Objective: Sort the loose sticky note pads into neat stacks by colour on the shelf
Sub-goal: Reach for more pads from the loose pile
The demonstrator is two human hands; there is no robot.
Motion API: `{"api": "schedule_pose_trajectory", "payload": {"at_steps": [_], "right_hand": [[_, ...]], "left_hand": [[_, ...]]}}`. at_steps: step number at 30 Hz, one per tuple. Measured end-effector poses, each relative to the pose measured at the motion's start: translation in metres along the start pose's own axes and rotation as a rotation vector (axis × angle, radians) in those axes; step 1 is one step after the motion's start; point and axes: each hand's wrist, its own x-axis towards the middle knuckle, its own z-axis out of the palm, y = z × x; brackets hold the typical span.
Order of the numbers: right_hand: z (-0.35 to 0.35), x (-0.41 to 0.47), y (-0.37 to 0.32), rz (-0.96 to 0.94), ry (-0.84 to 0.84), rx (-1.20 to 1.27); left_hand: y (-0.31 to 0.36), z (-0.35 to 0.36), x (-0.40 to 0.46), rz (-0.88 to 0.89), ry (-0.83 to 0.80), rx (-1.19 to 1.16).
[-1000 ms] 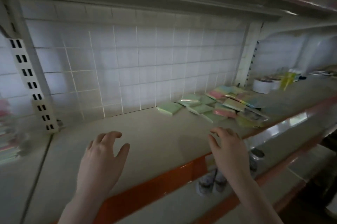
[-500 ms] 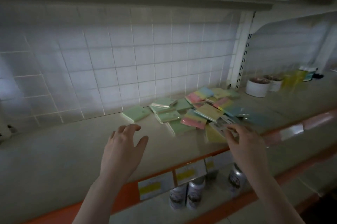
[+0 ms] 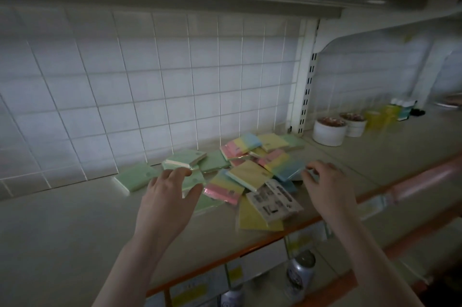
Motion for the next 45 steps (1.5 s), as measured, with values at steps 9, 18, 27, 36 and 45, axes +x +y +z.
{"api": "schedule_pose_trajectory", "payload": {"at_steps": [9,18,27,36,45], "right_hand": [[0.030,0.058,0.030,-0.157,-0.266,-0.006],[0.045,0.058,0.031,-0.184,-0.310,0.190],[0.052,0.065,0.034,-0.144,-0.310,0.463],[0.044,0.061,0.032,-0.244,-0.243,0.609],[0.042,0.061,0.031,-0.297,-0.207,0.601]], "left_hand": [[0.065,0.054,0.024,-0.103,0.008,0.117],[0.077,0.094,0.035,-0.170,-0.097,0.126],[0.069,0.101,0.039,-0.234,-0.006,0.009],[0.065,0.099,0.036,-0.318,0.037,-0.077],[0.069,0.081,0.051,-0.367,-0.231,0.066]]}}
